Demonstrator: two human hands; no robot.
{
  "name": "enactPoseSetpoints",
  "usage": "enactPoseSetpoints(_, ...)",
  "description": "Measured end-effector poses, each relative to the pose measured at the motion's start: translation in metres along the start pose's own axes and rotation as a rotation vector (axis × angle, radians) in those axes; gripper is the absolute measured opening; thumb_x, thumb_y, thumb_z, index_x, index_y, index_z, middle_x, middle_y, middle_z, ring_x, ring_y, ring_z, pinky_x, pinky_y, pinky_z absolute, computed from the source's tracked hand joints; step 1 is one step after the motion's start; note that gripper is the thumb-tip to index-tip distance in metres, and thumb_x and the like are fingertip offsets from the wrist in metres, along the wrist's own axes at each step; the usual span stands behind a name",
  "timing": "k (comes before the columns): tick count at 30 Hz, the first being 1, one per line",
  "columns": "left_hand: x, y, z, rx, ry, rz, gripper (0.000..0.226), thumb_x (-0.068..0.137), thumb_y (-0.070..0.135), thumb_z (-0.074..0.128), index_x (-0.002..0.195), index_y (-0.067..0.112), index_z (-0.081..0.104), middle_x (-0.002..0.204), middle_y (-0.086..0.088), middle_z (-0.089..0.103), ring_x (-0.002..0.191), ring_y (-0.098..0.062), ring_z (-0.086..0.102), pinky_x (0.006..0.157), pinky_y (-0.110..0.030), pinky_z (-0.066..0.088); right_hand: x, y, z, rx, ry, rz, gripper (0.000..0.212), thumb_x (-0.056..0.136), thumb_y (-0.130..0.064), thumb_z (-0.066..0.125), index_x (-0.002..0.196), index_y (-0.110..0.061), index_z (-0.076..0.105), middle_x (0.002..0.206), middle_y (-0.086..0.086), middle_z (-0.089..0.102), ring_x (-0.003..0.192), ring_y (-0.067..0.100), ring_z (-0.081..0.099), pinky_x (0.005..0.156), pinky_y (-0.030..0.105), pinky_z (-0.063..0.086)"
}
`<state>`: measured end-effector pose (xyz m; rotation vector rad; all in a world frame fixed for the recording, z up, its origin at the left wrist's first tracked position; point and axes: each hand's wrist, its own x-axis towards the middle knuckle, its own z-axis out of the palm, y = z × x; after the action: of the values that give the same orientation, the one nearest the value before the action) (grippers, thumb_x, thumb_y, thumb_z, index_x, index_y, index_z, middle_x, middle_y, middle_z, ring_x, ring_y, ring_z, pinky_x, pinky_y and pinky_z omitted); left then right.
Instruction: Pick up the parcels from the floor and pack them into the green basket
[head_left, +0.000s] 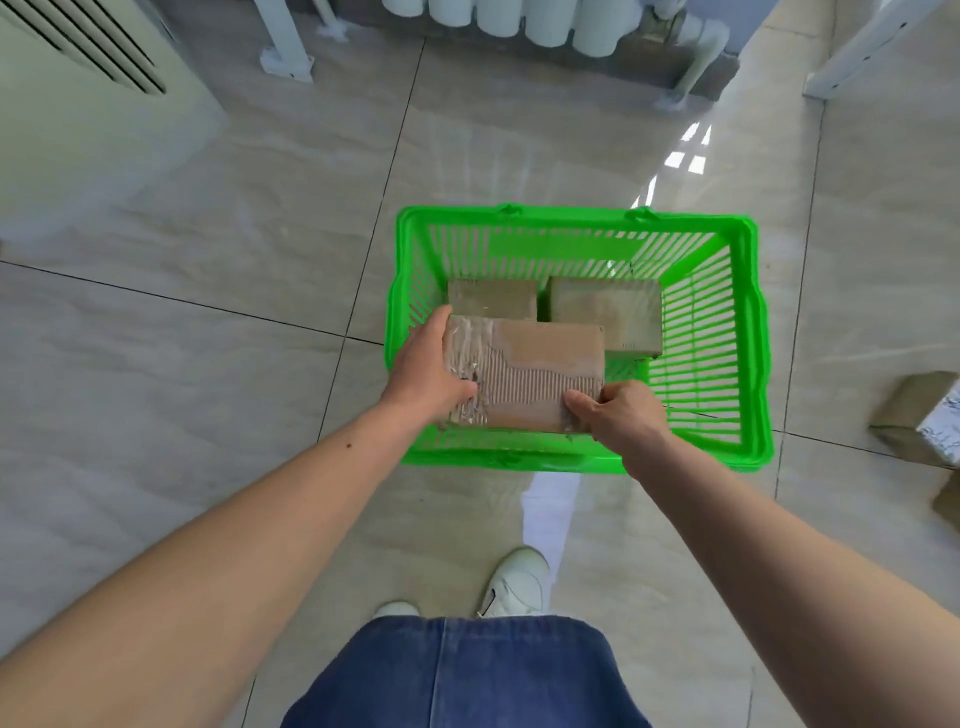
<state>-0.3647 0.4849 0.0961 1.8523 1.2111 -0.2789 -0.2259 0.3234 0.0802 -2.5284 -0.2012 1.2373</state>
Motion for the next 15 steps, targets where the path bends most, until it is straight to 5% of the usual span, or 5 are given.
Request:
enactPoseSetpoints(8,0.075,-0.045,0.056,0.380,-0.146,-0.006,0.099,0.061,0.021,0.090,0.141,0.005,0.035,0.136,-0.017,0.054,0.126,-0.033,0.053,0.103,-0.042,0.044,0.085,0.021,0.059,-0.198,-0.102,0.031,0.033,0.085,-0.041,0.068,0.084,-0.009,0.062,0.075,0.012,0.058,0.070,0.025,0.055,0.054,0.028,0.038)
enactPoseSetpoints(15,0.114,-0.047,0.078,0.616,-0.130,-0.021,0.064,0.065,0.022,0.088,0.116,0.001,0.057,0.125,-0.015,0.055,0.103,-0.028,0.063,0.077,-0.032,0.050,0.127,0.020,0.080,-0.215,-0.135,-0.012,0.035,0.088,-0.031,0.068,0.069,-0.004,0.056,0.081,0.017,0.060,0.072,0.030,0.061,0.074,0.044,0.059)
